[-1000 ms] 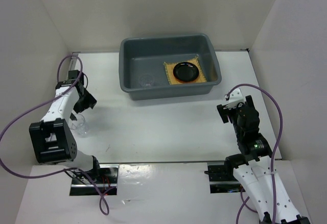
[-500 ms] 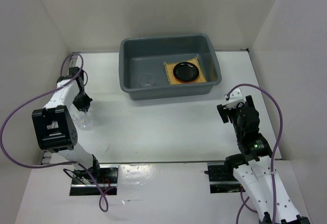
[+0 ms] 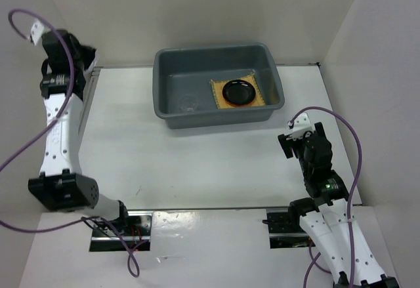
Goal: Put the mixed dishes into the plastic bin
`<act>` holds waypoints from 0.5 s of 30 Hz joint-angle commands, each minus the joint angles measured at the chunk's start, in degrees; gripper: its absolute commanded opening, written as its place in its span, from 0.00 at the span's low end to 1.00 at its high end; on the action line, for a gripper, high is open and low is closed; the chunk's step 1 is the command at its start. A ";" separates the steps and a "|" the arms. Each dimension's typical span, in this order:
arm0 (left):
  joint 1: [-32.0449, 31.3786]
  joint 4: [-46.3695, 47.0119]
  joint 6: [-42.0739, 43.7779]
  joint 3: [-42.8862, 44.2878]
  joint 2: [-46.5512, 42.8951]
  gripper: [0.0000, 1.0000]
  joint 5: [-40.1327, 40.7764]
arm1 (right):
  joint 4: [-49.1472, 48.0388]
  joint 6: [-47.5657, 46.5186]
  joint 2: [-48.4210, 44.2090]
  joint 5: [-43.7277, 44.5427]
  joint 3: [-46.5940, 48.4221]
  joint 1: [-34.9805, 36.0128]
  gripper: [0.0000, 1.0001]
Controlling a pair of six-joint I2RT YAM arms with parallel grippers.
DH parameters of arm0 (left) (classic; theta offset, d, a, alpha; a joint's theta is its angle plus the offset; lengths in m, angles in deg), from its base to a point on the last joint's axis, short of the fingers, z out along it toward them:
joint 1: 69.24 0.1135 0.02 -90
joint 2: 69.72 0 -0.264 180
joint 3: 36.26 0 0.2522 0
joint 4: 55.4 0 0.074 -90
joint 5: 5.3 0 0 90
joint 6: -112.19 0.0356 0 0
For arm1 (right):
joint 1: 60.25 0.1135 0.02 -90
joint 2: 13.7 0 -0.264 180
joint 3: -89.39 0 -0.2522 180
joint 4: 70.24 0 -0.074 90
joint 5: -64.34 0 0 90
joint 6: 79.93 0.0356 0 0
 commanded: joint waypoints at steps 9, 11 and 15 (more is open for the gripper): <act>-15.89 -14.58 25.78 47.24 37.43 0.00 -10.88 | -2.28 -0.16 0.38 1.13 -0.39 1.02 0.93; -19.49 -28.20 28.89 76.30 52.36 0.00 -12.65 | -2.28 -0.16 0.38 1.13 -0.39 1.02 0.93; -21.52 -29.21 28.73 75.54 55.67 0.00 -17.05 | -2.81 -0.16 0.38 1.74 -0.39 1.55 0.93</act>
